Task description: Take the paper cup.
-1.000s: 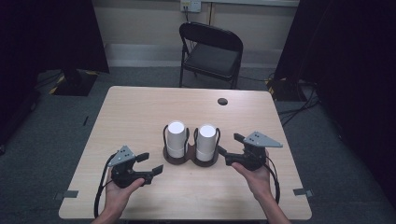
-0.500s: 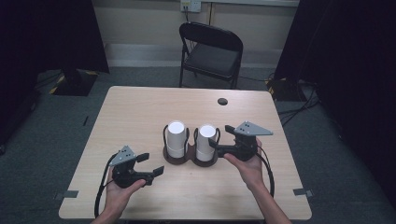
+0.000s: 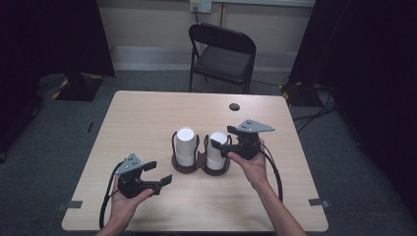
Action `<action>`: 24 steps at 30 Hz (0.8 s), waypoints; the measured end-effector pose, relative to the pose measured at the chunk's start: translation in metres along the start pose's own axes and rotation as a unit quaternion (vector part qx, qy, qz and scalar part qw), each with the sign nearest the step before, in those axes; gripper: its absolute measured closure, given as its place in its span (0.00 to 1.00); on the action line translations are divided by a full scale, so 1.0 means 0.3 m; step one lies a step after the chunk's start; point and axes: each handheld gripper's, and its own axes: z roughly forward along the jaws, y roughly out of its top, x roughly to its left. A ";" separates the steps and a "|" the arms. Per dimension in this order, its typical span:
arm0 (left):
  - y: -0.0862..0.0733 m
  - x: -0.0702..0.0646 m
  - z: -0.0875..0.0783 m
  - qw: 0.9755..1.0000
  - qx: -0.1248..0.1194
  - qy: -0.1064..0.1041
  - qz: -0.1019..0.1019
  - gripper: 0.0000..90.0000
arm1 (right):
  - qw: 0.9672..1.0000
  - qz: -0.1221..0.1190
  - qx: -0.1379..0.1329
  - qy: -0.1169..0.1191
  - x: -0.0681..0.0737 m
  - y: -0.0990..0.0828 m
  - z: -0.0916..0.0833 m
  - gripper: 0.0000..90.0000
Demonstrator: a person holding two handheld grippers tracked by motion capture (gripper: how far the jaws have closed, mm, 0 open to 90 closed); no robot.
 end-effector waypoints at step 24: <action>-0.002 0.002 0.000 1.000 0.005 0.000 0.000 0.20 | 0.999 -0.024 0.035 -0.007 0.005 -0.038 0.083 0.31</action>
